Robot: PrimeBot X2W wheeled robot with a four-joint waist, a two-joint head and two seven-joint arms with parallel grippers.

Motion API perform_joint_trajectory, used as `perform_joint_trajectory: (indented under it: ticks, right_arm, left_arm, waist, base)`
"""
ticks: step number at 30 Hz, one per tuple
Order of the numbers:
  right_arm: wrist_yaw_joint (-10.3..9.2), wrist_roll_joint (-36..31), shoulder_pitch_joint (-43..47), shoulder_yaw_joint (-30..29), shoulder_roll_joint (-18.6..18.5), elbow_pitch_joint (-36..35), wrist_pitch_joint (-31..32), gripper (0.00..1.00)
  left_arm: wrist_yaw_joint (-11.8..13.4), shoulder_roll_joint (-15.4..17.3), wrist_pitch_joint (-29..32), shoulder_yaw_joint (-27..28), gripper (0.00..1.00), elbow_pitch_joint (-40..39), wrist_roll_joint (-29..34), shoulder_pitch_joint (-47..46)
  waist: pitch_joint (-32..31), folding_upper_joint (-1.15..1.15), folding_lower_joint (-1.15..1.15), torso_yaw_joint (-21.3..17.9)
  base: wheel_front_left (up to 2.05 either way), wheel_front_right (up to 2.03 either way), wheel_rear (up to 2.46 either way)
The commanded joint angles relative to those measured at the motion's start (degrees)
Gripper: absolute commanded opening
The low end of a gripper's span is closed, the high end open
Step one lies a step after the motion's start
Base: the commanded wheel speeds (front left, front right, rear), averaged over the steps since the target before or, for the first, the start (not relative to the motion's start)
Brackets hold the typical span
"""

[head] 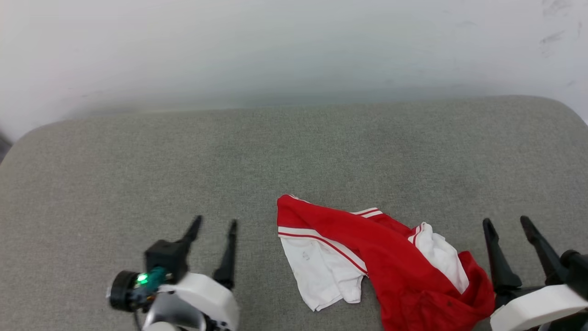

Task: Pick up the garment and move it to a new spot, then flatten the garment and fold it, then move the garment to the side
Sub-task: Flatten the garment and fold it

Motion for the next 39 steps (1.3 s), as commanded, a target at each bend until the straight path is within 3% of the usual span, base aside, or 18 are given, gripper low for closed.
perform_joint_trajectory:
  ticks: [1, 12, 17, 24, 25, 26, 28, 32, 39]
  right_arm:
    - [0.0, -0.07, -0.82, -0.32, -0.39, -0.79, 0.29, 1.0]
    - [0.0, -0.08, -3.29, 1.19, -0.91, -3.39, 2.45, 1.0]
    - [0.0, 0.41, -4.42, 1.7, -0.66, -3.07, 2.14, 1.0]
    - [-0.01, 0.8, -5.41, 1.89, 0.09, -1.77, 1.1, 1.0]
    - [0.0, 0.83, -5.45, 1.89, 0.13, -1.62, 1.05, 1.0]
    - [0.0, 0.85, -5.57, 1.9, 0.15, -1.39, 0.85, 1.0]
    - [0.0, 0.95, -5.75, 1.98, 0.23, -1.01, 0.49, 1.0]
    - [-0.01, 0.97, -5.86, 1.76, 0.41, -0.38, -0.1, 1.0]
    - [0.0, 1.06, -4.22, -0.28, 0.88, 0.08, 0.12, 1.0]
  left_arm:
    - [-1.11, -0.05, 1.65, -1.94, 1.0, -0.04, 0.9, -1.42]
    - [-13.86, -0.12, 22.12, -17.57, 1.0, 3.97, 3.65, -12.29]
    - [-17.07, 0.61, 30.54, -22.81, 1.0, 5.47, 4.66, -15.95]
    - [-18.64, 3.28, 41.51, -28.57, 1.0, 8.24, 4.76, -18.1]
    - [-18.83, 3.6, 43.29, -29.46, 0.82, 8.86, 3.91, -17.79]
    - [-18.94, 4.07, 44.81, -30.28, 0.38, 9.35, 3.55, -17.78]
    - [-19.12, 4.52, 46.63, -31.13, 0.0, 10.03, 2.12, -17.92]
    - [-18.02, 4.24, 43.25, -29.08, 0.0, 9.2, 2.02, -19.84]
    - [-11.9, 4.87, 34.22, -22.25, 0.0, 4.41, 1.39, -19.31]
  waist:
    - [0.61, 0.0, 0.0, -0.2]
    - [7.17, 0.0, 0.0, -2.09]
    - [9.66, 0.0, 0.0, -3.02]
    - [11.24, 0.0, 0.0, -3.99]
    - [11.35, 0.0, 0.0, -4.04]
    - [11.47, 0.0, 0.0, -4.11]
    - [11.56, 0.0, 0.0, -4.21]
    - [10.96, 0.0, 0.0, -3.94]
    - [8.68, 0.0, 0.0, -1.99]
  base:
    - [0.0, 0.0, 0.0]
    - [0.0, 0.0, 0.0]
    - [0.0, 0.0, 0.0]
    - [0.0, 0.0, 0.0]
    - [0.0, 0.0, 0.0]
    - [0.0, 0.0, 0.0]
    - [0.0, 0.0, 0.0]
    - [0.0, 0.0, 0.0]
    - [0.0, 0.0, 0.0]
